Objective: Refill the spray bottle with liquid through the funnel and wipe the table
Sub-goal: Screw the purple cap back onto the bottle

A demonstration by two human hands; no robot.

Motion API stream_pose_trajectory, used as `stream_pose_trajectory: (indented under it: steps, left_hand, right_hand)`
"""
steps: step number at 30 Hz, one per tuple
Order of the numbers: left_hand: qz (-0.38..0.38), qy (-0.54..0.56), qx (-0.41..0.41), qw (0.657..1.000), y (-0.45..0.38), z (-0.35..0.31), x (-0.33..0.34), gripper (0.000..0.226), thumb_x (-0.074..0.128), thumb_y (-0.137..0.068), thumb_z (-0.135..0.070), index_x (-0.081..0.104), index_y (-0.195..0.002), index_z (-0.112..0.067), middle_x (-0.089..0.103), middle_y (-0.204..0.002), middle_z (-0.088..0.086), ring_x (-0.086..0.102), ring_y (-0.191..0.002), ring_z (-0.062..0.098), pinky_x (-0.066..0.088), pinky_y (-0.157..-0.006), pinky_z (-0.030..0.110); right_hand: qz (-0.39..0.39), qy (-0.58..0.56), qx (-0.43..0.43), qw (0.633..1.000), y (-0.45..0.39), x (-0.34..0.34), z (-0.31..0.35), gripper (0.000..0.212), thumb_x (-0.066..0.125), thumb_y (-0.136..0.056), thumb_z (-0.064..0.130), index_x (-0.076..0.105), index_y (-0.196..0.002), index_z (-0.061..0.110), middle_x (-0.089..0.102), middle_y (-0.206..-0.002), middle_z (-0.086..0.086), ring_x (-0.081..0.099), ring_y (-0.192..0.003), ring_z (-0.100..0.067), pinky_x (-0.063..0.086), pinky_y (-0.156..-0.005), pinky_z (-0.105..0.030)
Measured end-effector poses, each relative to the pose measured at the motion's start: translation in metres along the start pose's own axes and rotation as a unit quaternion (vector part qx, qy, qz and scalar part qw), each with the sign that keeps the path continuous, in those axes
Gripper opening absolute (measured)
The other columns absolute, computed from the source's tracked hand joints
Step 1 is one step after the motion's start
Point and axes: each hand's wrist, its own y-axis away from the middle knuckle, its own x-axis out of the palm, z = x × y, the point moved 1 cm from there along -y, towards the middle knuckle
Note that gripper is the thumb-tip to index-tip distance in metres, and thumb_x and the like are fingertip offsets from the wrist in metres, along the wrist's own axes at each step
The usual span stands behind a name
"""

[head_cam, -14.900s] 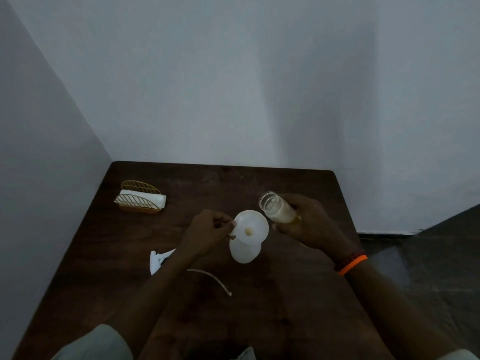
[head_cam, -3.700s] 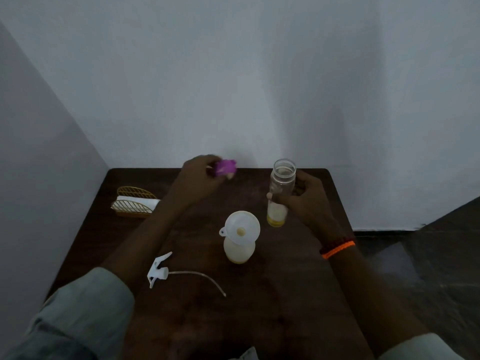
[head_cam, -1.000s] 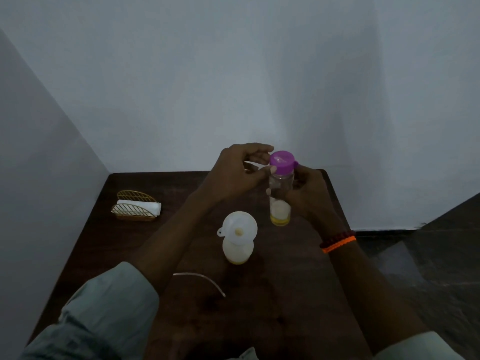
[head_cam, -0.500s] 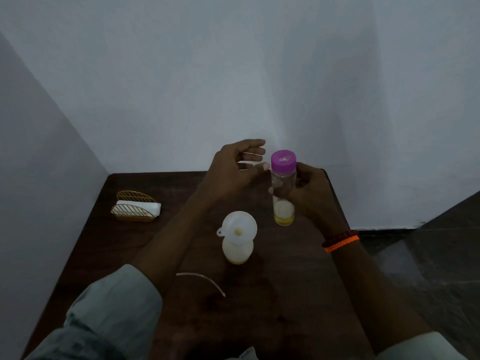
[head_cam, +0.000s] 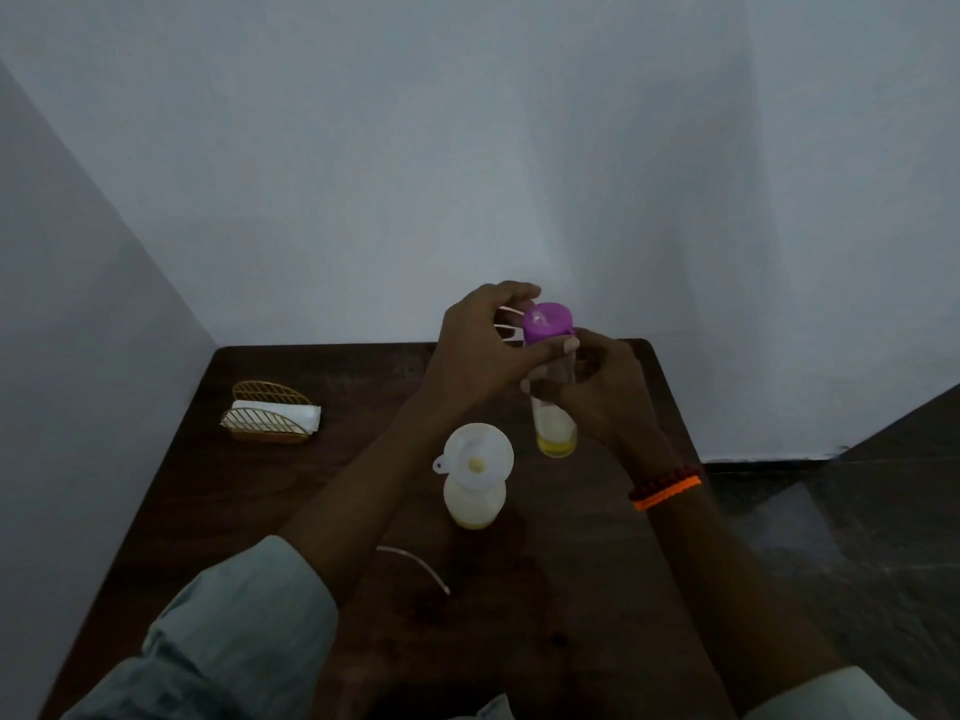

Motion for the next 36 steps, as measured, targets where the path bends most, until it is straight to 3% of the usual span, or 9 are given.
stream_pose_trajectory:
  steps: [4, 7, 11, 17, 21, 28, 36]
  left_hand:
    - [-0.031, -0.022, -0.008, 0.999, 0.006, -0.003, -0.002, 0.064, 0.089, -0.07, -0.034, 0.067, -0.125, -0.009, 0.073, -0.114, 0.004, 0.071, -0.098, 0.012, 0.062, -0.084, 0.025]
    - [-0.045, -0.018, 0.001, 0.999, 0.011, -0.008, 0.002, 0.062, 0.087, -0.074, -0.031, 0.066, -0.126, -0.006, 0.074, -0.116, 0.006, 0.07, -0.104, 0.012, 0.06, -0.091, 0.029]
    - [-0.064, -0.044, 0.005, 0.997, 0.015, -0.015, 0.01, 0.072, 0.087, -0.07, -0.043, 0.065, -0.128, -0.006, 0.072, -0.12, 0.005, 0.066, -0.106, 0.01, 0.048, -0.085, 0.003]
    - [-0.042, -0.057, -0.008, 0.997, 0.015, -0.015, 0.011, 0.064, 0.085, -0.075, -0.028, 0.064, -0.131, -0.005, 0.07, -0.125, 0.009, 0.065, -0.11, 0.011, 0.042, -0.081, -0.007]
    - [-0.006, -0.053, -0.004, 0.999, 0.01, -0.016, 0.009, 0.067, 0.085, -0.075, -0.026, 0.062, -0.134, -0.006, 0.069, -0.128, 0.01, 0.066, -0.114, 0.016, 0.052, -0.093, 0.015]
    - [0.023, -0.053, 0.008, 0.998, 0.004, -0.019, 0.009, 0.067, 0.085, -0.074, -0.024, 0.062, -0.133, -0.003, 0.069, -0.127, 0.012, 0.068, -0.113, 0.02, 0.058, -0.097, 0.031]
    - [0.084, -0.045, 0.03, 0.995, -0.006, -0.014, 0.003, 0.069, 0.086, -0.073, -0.022, 0.061, -0.135, -0.003, 0.068, -0.131, 0.011, 0.067, -0.117, 0.018, 0.057, -0.097, 0.027]
  right_hand:
    - [-0.021, 0.029, -0.006, 0.999, -0.001, -0.003, 0.0, 0.05, 0.086, -0.072, 0.026, 0.07, -0.117, 0.014, 0.075, -0.1, -0.001, 0.068, -0.092, -0.013, 0.057, -0.085, -0.036]
    - [-0.039, 0.026, -0.006, 0.999, -0.002, -0.002, 0.002, 0.042, 0.082, -0.075, 0.026, 0.071, -0.113, 0.012, 0.075, -0.096, -0.003, 0.069, -0.089, -0.016, 0.058, -0.083, -0.042]
    - [-0.042, 0.034, -0.025, 0.998, 0.0, 0.002, 0.004, 0.04, 0.081, -0.078, 0.027, 0.07, -0.112, 0.009, 0.075, -0.092, -0.003, 0.07, -0.084, -0.015, 0.06, -0.079, -0.04]
    - [-0.038, 0.038, -0.015, 0.998, 0.003, 0.001, 0.003, 0.043, 0.084, -0.075, 0.027, 0.071, -0.113, 0.013, 0.076, -0.094, 0.002, 0.069, -0.084, -0.007, 0.059, -0.081, -0.035]
    - [-0.023, 0.05, -0.012, 0.998, 0.001, -0.003, 0.0, 0.043, 0.085, -0.074, 0.021, 0.07, -0.114, 0.012, 0.076, -0.094, -0.002, 0.071, -0.086, -0.014, 0.059, -0.083, -0.041]
    - [-0.006, 0.039, -0.017, 0.999, 0.0, -0.007, -0.003, 0.047, 0.085, -0.073, 0.019, 0.069, -0.116, 0.01, 0.076, -0.1, -0.004, 0.071, -0.092, -0.017, 0.058, -0.088, -0.043]
    - [-0.002, 0.039, -0.014, 0.999, -0.005, -0.007, -0.006, 0.04, 0.086, -0.071, 0.02, 0.072, -0.107, 0.01, 0.074, -0.088, 0.0, 0.064, -0.073, -0.003, 0.052, -0.07, -0.027]
